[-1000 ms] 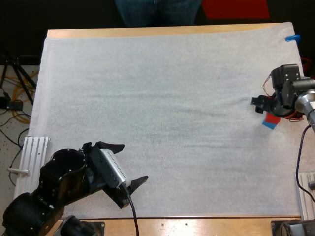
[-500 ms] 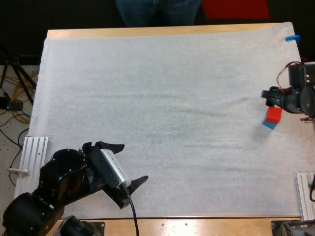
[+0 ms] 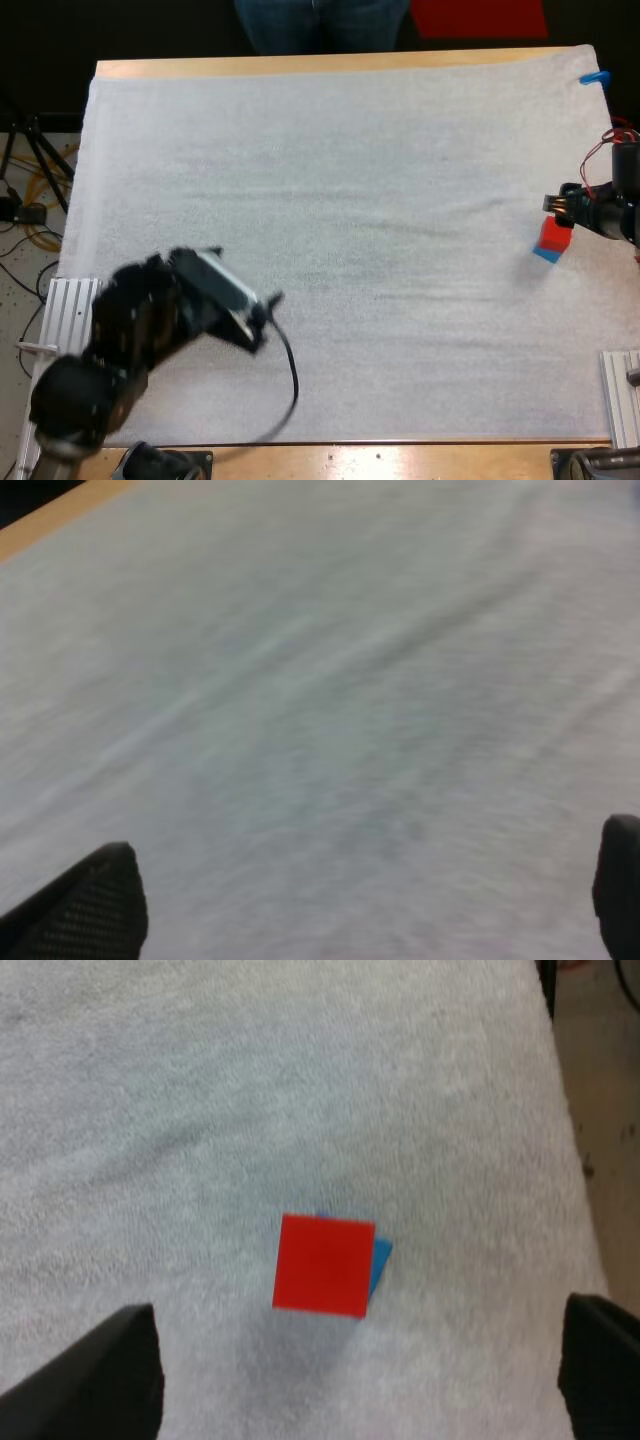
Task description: Stack red cube on blue cube
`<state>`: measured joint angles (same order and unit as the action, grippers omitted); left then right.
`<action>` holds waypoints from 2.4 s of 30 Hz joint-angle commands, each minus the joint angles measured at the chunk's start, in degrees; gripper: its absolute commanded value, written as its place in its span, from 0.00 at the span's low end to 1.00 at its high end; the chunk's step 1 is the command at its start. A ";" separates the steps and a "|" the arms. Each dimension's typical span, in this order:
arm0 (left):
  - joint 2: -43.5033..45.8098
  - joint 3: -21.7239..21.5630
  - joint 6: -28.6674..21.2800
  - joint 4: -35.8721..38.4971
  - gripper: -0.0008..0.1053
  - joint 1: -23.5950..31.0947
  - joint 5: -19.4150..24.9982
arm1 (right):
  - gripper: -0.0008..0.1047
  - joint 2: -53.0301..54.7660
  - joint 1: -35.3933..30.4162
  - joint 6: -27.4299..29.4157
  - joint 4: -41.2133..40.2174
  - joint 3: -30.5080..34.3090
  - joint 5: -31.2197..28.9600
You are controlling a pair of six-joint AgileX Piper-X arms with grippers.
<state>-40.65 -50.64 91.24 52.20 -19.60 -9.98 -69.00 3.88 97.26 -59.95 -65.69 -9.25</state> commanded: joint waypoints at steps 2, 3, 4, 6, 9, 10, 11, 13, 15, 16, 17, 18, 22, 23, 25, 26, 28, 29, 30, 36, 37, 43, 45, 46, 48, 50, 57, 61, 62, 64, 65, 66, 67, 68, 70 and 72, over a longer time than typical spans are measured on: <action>-0.75 -0.35 0.18 -2.73 0.83 6.27 0.84 | 0.74 1.42 -0.26 2.21 1.45 -0.53 -0.12; -0.75 -0.35 0.08 -2.95 0.83 7.33 0.84 | 0.74 1.59 -0.26 2.39 1.80 -0.53 -0.24; -0.74 -0.35 -0.13 -3.10 0.83 10.47 0.52 | 0.74 2.14 -0.26 2.61 2.50 -0.53 -0.41; -0.51 -1.07 -0.33 -2.24 0.83 14.86 -0.20 | 0.74 3.10 -0.26 3.20 3.17 -0.53 -0.40; 0.67 -3.17 -0.30 0.43 0.83 19.38 -0.33 | 0.74 5.10 -0.26 3.19 3.19 -0.53 -0.40; 1.42 -3.95 -0.30 0.82 0.83 20.68 -0.33 | 0.74 6.16 -0.26 3.19 3.19 -0.53 -0.40; 2.42 -4.56 -0.30 0.88 0.83 21.38 -0.33 | 0.74 7.38 -0.26 3.19 3.35 -0.53 -0.55; 4.27 -5.15 -0.30 0.85 0.83 21.51 -0.33 | 0.74 9.20 -0.26 3.19 3.35 -0.53 -0.96; 6.40 -5.34 -0.30 0.96 0.83 21.51 -0.33 | 0.74 11.48 -0.26 3.19 3.35 -0.53 -0.94; 7.69 -5.32 -0.30 1.47 0.83 21.51 -0.47 | 0.74 13.15 -0.26 3.19 3.35 -0.53 -0.94; 9.21 -5.32 -0.30 2.31 0.83 21.51 -0.47 | 0.74 14.64 -0.26 3.19 3.35 -0.27 -0.94; 9.71 -5.32 -0.30 2.75 0.83 21.51 -0.47 | 0.74 15.57 -0.26 3.19 3.48 -0.11 -0.94; 14.91 -5.32 -0.30 5.62 0.83 21.51 -0.47 | 0.74 22.11 -0.26 3.19 3.62 2.28 -0.94; 16.09 -5.32 -0.30 6.03 0.83 21.51 -0.47 | 0.74 24.07 -0.26 3.19 3.67 3.46 -0.94; 18.10 -5.32 -0.30 6.72 0.83 21.51 -0.47 | 0.74 27.34 -0.26 3.38 3.65 5.42 -0.94; 19.40 -5.32 -0.30 7.19 0.83 21.51 -0.47 | 0.74 29.23 -0.26 3.52 3.65 6.56 -0.94; 21.09 -5.32 -0.30 7.96 0.83 21.51 -0.47 | 0.74 32.42 -0.26 4.00 3.65 8.31 -0.94; 22.22 -5.12 -0.30 8.49 0.83 21.51 -0.47 | 0.74 34.86 -0.26 4.63 3.65 9.63 -0.94; 22.71 -5.03 -0.30 8.67 0.83 21.51 -0.47 | 0.74 36.10 -0.26 4.85 3.65 10.31 -0.94; 27.97 -2.52 -1.72 11.31 0.83 21.51 -0.61 | 0.74 48.73 -0.26 5.39 3.65 16.46 -0.94; 29.57 -1.79 -1.72 11.39 0.83 21.51 -0.99 | 0.74 50.89 -0.26 5.39 3.65 17.42 -0.94; 38.72 1.53 -1.72 11.67 0.83 21.51 -1.60 | 0.74 62.18 -0.26 5.39 3.65 21.91 -0.94; 41.89 2.32 -1.72 12.42 0.83 21.51 -1.60 | 0.74 64.74 -0.26 5.39 3.65 22.86 -0.94; 43.94 2.94 -1.72 13.18 0.83 21.51 -1.60 | 0.74 66.29 -0.26 5.39 3.65 23.38 -0.94; 46.99 3.78 -1.60 14.71 0.83 21.51 -1.87 | 0.74 68.84 -0.26 5.39 3.65 24.36 -0.83; 49.84 4.60 -1.59 16.97 0.83 21.51 -1.85 | 0.74 71.92 -0.26 5.39 3.55 25.52 -0.83; 49.52 4.03 -2.01 20.80 0.83 21.63 -3.16 | 0.74 72.07 -0.26 5.39 2.38 26.90 0.50; 49.52 5.05 -2.01 17.47 0.83 21.63 -3.16 | 0.74 72.06 -0.26 5.39 6.59 29.10 0.52; 49.42 5.70 -2.01 15.93 0.83 21.63 -3.16 | 0.74 72.06 -0.26 5.51 8.04 29.82 0.52; 49.41 7.00 -2.01 13.34 0.83 21.63 -3.16 | 0.74 71.90 -0.26 5.57 10.80 31.20 1.00; 49.41 8.08 -2.01 11.60 0.83 21.63 -3.16 | 0.74 71.91 -0.26 5.82 12.11 32.07 2.10; 49.41 8.67 -2.01 10.67 0.83 21.63 -3.16 | 0.74 71.91 -0.26 5.86 12.40 32.45 2.76; 49.41 9.88 -2.01 8.92 0.83 21.63 -3.16 | 0.74 71.91 -0.26 6.13 12.81 33.22 4.17; 49.41 10.92 -2.01 7.50 0.83 21.63 -3.16 | 0.74 71.91 -0.26 6.59 12.80 34.02 5.41; 49.41 12.54 -1.84 5.50 0.83 21.63 -3.16 | 0.74 71.91 -0.26 6.75 12.19 35.03 5.87; 49.41 14.38 -1.47 4.19 0.83 21.63 -3.16 | 0.74 71.91 -0.26 6.73 11.37 35.99 6.55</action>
<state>0.75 -36.26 89.24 57.49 1.95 -13.06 0.77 3.88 103.22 -48.83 -29.68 -3.48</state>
